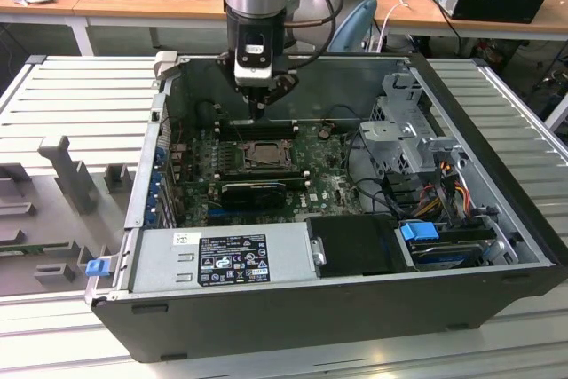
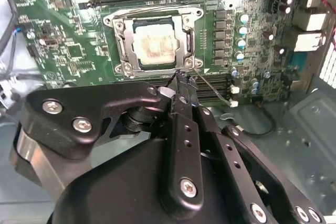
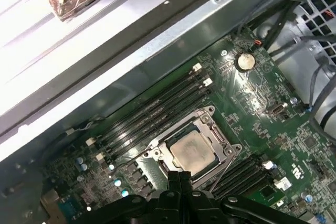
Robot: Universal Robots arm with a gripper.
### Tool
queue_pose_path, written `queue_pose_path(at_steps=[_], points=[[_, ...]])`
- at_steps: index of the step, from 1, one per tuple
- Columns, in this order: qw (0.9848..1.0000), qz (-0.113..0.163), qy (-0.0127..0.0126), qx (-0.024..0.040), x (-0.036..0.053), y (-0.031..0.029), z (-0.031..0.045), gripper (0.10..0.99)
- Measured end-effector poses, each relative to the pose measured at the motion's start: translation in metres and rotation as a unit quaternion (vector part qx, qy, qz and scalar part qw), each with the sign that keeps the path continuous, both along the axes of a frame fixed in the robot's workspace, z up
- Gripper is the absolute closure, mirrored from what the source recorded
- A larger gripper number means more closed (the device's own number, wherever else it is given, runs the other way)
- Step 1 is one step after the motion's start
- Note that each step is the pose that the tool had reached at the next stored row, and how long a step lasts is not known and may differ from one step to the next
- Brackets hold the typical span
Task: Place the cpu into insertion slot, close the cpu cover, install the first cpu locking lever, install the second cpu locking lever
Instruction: 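Install the first cpu locking lever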
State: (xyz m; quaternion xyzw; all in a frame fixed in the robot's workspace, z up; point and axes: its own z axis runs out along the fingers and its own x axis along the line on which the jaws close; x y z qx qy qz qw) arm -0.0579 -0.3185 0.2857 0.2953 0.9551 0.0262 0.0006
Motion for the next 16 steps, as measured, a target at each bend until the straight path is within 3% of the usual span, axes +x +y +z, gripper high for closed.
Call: queue_pose_path(at_steps=[6,12,15,16], points=[[0.9989,0.046,0.0000,0.0000,-0.0001,-0.0001,-0.0003,0.980],[0.9983,0.059,-0.0001,0.0001,-0.0011,-0.0001,-0.0006,0.980],[0.9957,0.093,0.0000,0.0001,-0.0012,-0.0001,-0.0010,0.980],[0.9941,0.108,-0.0001,0.0001,-0.0012,-0.0001,-0.0014,0.980]])
